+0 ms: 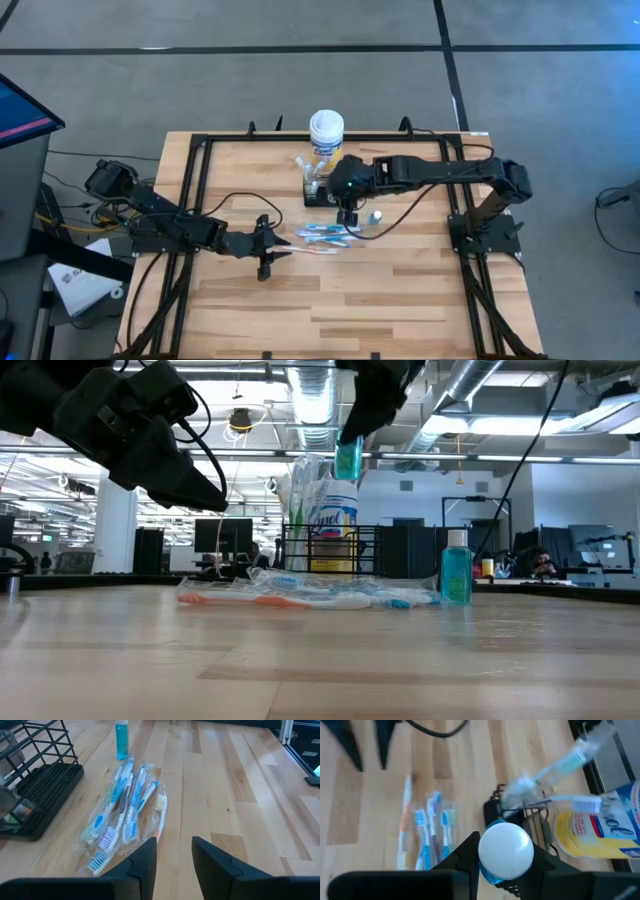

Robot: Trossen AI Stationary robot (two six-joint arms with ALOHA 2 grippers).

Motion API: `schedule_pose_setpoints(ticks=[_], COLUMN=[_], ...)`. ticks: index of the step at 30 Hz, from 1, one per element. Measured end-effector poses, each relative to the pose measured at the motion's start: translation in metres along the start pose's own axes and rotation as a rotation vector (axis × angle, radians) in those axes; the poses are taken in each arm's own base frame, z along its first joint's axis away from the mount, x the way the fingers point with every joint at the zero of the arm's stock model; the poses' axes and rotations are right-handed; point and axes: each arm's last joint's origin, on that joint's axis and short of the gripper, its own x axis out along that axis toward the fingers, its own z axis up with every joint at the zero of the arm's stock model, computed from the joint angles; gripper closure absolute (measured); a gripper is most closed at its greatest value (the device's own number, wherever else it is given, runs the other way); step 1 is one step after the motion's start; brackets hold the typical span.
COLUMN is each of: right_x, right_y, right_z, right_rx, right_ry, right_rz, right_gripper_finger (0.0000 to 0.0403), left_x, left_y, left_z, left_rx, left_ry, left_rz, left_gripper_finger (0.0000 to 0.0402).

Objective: Pick & Place toothbrushing station
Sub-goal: Put the blue mouthwash bottle into the black wire organizer

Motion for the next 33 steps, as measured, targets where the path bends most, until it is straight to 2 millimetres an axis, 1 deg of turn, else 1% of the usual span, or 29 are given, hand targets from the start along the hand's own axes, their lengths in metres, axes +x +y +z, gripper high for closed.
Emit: schedule_pose_setpoints(ticks=[9, 13, 16, 23, 29, 31, 33], right_x=[0.018, 0.024, 0.024, 0.025, 0.035, 0.041, 0.043], right_y=[-0.027, -0.037, -0.042, -0.048, -0.051, -0.053, -0.054], right_z=[-0.008, -0.013, -0.013, -0.012, -0.013, -0.012, -0.016], right_rx=[0.056, 0.08, 0.088, 0.078, 0.068, 0.069, 0.076], right_ry=[-0.018, -0.012, -0.02, -0.036, -0.027, -0.036, -0.009], right_rz=[0.018, 0.022, 0.012, 0.033, 0.044, 0.04, 0.053], right_gripper_finger=[0.0323, 0.0323, 0.0323, 0.0323, 0.0323, 0.0323, 0.0323], left_x=[0.0, 0.0, 0.0, 0.0, 0.0, 0.0, 0.0], left_y=[0.0, 0.0, 0.0, 0.0, 0.0, 0.0, 0.0], left_z=[0.0, 0.0, 0.0, 0.0, 0.0, 0.0, 0.0], left_rx=[0.0, 0.0, 0.0, 0.0, 0.001, 0.0, 0.0], left_ry=[0.0, 0.001, 0.001, 0.001, 0.0, 0.0, 0.0], left_rz=[-0.001, -0.003, -0.003, -0.002, 0.001, 0.001, 0.001], left_gripper_finger=[0.0284, 0.0284, 0.0284, 0.0284, 0.0284, 0.0284, 0.0284])
